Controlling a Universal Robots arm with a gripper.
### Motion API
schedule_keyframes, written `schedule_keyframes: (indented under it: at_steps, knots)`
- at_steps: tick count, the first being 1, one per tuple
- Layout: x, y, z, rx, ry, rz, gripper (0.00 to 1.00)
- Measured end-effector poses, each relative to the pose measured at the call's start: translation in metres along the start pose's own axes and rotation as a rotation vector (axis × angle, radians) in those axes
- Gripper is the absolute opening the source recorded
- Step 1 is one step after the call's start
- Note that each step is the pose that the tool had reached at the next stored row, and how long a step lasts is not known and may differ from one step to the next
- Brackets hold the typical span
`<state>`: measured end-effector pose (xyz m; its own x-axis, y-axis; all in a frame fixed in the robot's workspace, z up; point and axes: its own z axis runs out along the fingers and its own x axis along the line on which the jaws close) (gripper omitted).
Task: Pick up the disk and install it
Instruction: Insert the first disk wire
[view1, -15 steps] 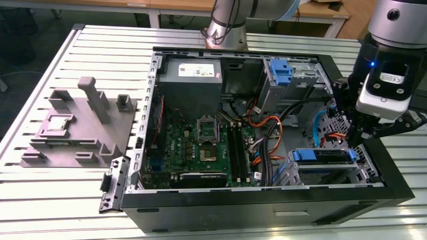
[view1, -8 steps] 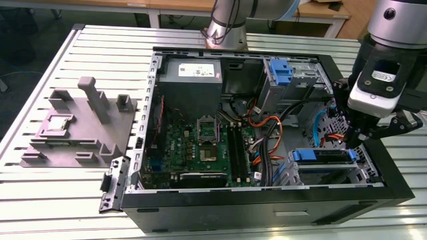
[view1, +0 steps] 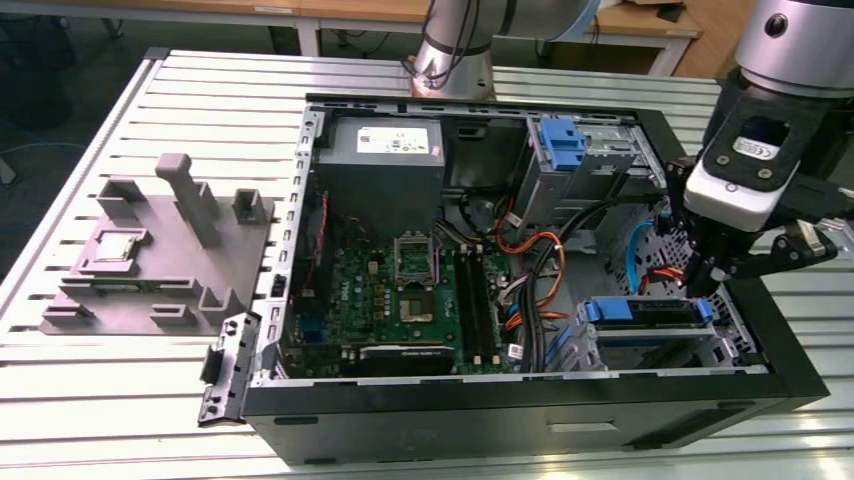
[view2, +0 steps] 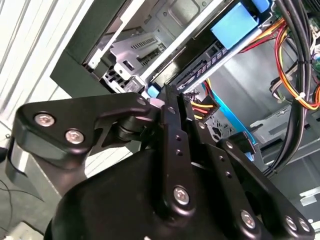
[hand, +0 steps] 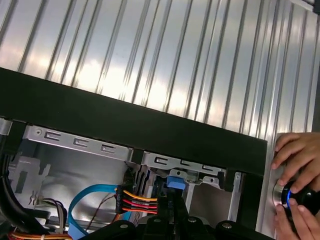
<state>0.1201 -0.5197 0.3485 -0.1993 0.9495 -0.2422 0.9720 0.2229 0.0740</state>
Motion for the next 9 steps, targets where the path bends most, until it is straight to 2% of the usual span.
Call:
schedule_keyframes:
  at_steps: [7,9]
  knots:
    - [0.0003,-0.0001,0.0019,0.0262,-0.0082,0.105,0.17]
    - [0.0004,-0.0003,0.0029,0.0302,-0.0078,0.120,0.17]
